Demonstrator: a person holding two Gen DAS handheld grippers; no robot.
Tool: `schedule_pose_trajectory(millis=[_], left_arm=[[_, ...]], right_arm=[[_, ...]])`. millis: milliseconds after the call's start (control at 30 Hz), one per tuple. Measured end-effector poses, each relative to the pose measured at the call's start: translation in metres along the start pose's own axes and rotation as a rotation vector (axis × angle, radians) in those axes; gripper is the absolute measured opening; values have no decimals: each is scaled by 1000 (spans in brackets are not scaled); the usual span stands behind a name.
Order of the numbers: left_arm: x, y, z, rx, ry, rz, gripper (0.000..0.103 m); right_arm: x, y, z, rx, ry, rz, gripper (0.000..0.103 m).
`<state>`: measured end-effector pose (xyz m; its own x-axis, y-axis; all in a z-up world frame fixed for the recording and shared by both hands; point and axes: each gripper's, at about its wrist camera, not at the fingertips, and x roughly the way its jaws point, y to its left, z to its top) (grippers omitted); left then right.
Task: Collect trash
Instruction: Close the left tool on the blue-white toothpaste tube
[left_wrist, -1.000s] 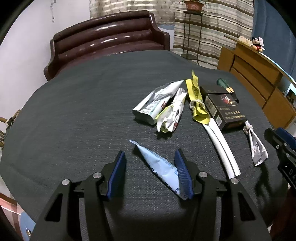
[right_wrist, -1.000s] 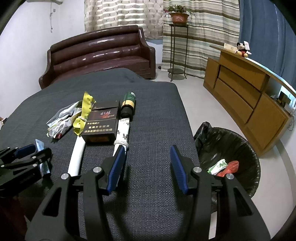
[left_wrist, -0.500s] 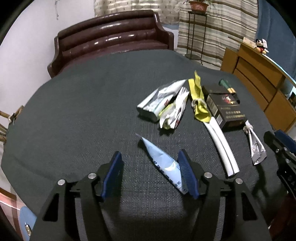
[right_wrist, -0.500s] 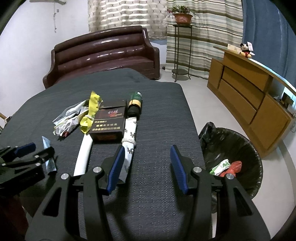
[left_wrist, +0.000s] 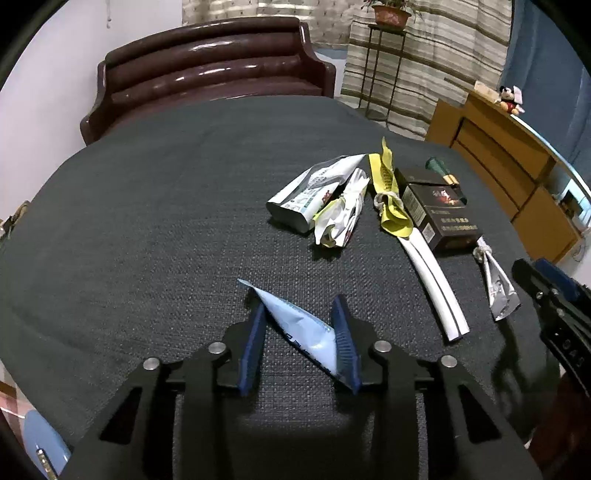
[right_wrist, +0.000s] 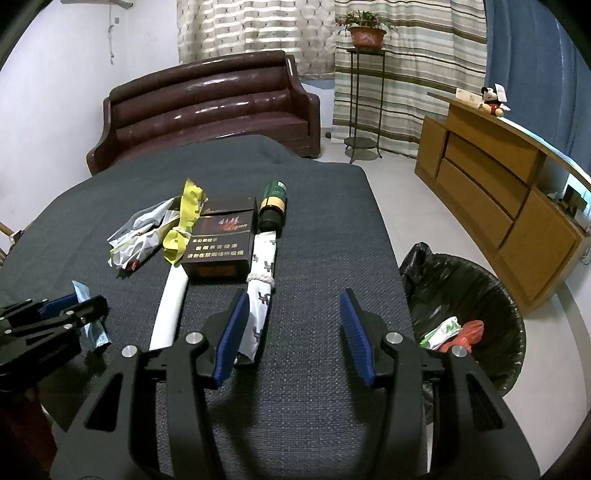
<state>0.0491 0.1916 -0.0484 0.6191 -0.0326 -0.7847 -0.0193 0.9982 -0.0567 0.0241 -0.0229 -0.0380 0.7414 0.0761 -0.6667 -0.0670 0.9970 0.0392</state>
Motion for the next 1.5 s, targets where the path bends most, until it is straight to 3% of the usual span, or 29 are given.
schedule_pose_trajectory(millis=[233,467,567,633,900,967,1033,1067,1500], left_arm=[[0,-1,4,22,-27,-24,25],[5,-5,9,28,-20,-47,25],[6,-5,10,17,-12,-40,31],[4,-4,9,13,-14,-36,42],[3,-8,2,1,4,-12,50],[4,-10,-1,7,15,-14,46],[4,-12,-2,21,8,-13,32],[4,-12,-2,25,5,-13,30],[5,-6,-1,63,-8,-38,20]], right_arm=[[3,-2,0,6,7,1,50],[5,-4,0,13,13,6,50],[5,-4,0,13,13,6,50],[6,-4,-1,14,14,7,50],[6,-4,-1,14,14,9,50],[7,-4,-1,15,14,8,50],[7,-4,-1,15,15,7,50],[7,-4,-1,16,14,7,50],[8,-3,-2,18,15,6,50]])
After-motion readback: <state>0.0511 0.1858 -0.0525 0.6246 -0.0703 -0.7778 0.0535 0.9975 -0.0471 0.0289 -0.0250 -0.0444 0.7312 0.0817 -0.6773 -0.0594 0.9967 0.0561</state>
